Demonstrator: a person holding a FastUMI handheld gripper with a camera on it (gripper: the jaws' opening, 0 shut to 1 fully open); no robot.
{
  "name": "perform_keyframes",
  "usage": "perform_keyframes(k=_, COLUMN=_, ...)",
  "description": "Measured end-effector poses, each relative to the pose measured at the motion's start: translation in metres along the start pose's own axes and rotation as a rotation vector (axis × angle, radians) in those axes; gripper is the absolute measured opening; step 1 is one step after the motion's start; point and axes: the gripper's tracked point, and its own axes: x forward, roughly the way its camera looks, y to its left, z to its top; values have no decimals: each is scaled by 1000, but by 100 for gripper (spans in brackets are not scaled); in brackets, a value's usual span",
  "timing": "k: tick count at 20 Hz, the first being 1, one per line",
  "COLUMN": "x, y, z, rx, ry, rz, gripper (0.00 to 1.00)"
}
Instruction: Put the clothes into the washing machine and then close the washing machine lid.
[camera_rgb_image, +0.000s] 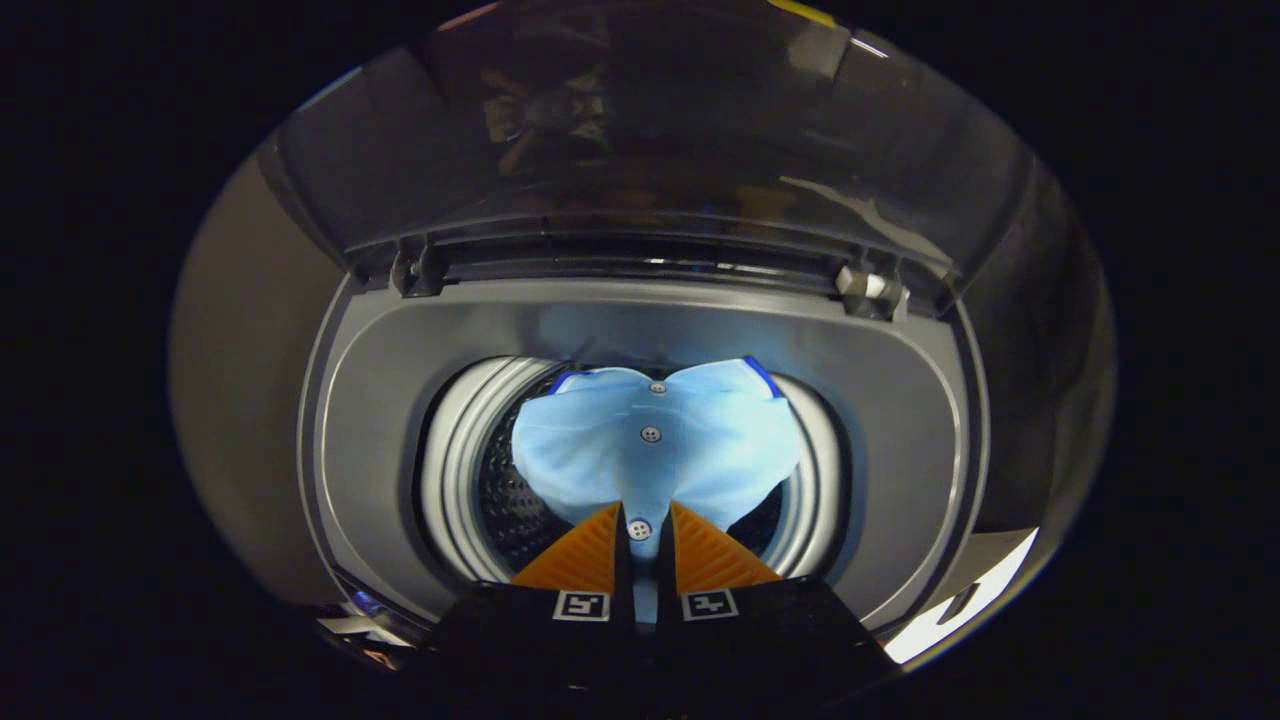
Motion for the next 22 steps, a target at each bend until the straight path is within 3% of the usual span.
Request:
perform_keyframes(k=1, x=1, y=0, z=-4, rx=26, ry=22, rz=17, gripper=12)
perform_keyframes(k=3, x=3, y=-1, z=-8, rx=86, ry=33, rz=38, gripper=23)
perform_keyframes(k=8, x=-8, y=-16, z=6, rx=49, ry=-63, rz=-29, gripper=97)
perform_keyframes(k=14, x=-33, y=-12, z=21, rx=31, ry=-169, rz=-38, gripper=100)
perform_keyframes(k=18, x=-76, y=16, z=29, rx=51, ry=-249, rz=80, gripper=99)
perform_keyframes(k=22, x=-154, y=40, z=64, rx=-30, ry=-473, rz=151, gripper=99)
